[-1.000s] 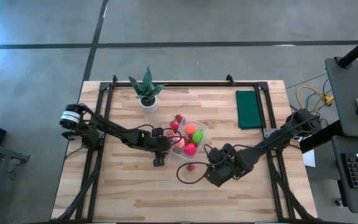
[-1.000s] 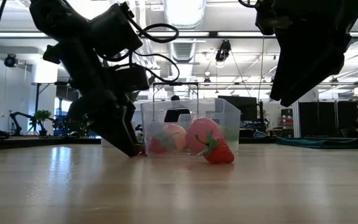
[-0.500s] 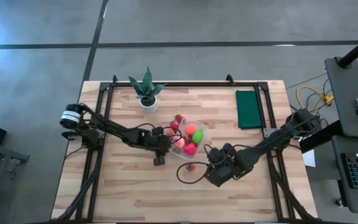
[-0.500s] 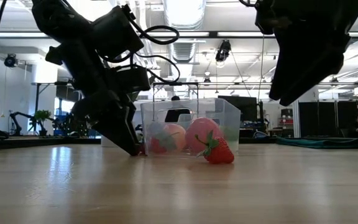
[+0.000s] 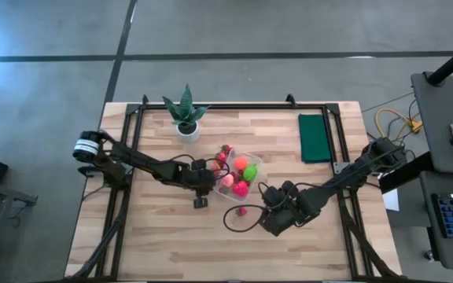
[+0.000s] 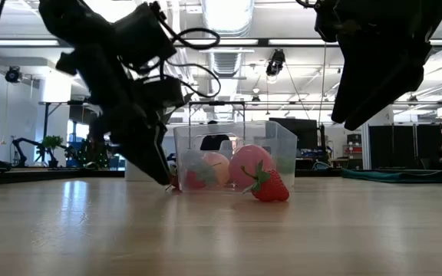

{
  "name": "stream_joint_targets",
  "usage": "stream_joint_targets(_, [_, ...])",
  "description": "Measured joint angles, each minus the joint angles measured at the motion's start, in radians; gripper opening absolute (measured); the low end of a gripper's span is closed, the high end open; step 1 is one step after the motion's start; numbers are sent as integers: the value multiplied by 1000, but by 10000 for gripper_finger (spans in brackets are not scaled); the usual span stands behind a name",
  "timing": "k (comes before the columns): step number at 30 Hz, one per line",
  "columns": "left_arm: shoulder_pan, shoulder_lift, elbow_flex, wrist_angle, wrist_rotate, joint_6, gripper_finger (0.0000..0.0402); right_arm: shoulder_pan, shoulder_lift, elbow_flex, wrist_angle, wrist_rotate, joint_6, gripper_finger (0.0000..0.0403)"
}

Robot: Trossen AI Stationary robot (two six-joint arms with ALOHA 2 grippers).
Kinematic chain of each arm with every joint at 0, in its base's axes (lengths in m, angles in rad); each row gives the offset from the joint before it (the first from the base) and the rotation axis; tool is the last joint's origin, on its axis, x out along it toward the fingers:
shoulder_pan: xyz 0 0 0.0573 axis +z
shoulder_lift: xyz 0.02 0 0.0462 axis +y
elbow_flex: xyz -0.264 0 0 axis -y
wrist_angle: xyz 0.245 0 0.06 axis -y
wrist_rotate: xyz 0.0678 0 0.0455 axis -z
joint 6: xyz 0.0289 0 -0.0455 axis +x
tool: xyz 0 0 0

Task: Pick and placing Produce into tupperware
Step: Put the red cherry into the container, then put the red strawberry into the container

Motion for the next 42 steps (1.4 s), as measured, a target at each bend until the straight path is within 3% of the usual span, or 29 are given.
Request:
stream_joint_targets(9, [-2,-209,50,-79,2,0,74,0,0,-1,-4,0,-2,238])
stream_joint_targets(15, [-2,-299,56,78,6,41,74,0,0,-8,-3,0,-9,238])
stream_joint_targets(19, [-1,-255,72,164,38,49,74,0,0,-11,-6,0,-9,238])
stream_joint_targets(26, [-2,-56,134,148,87,-11,82,-2,-1,-11,2,-12,22,238])
stream_joint_targets(32, [-2,-13,193,142,85,-55,128,-2,-1,-11,12,-67,43,238])
stream_joint_targets(38, [-2,-57,182,124,84,-60,199,0,-1,-11,73,-81,37,238])
stream_joint_targets(42, [-3,-106,179,-3,84,-146,230,0,-1,-11,177,-80,-8,238])
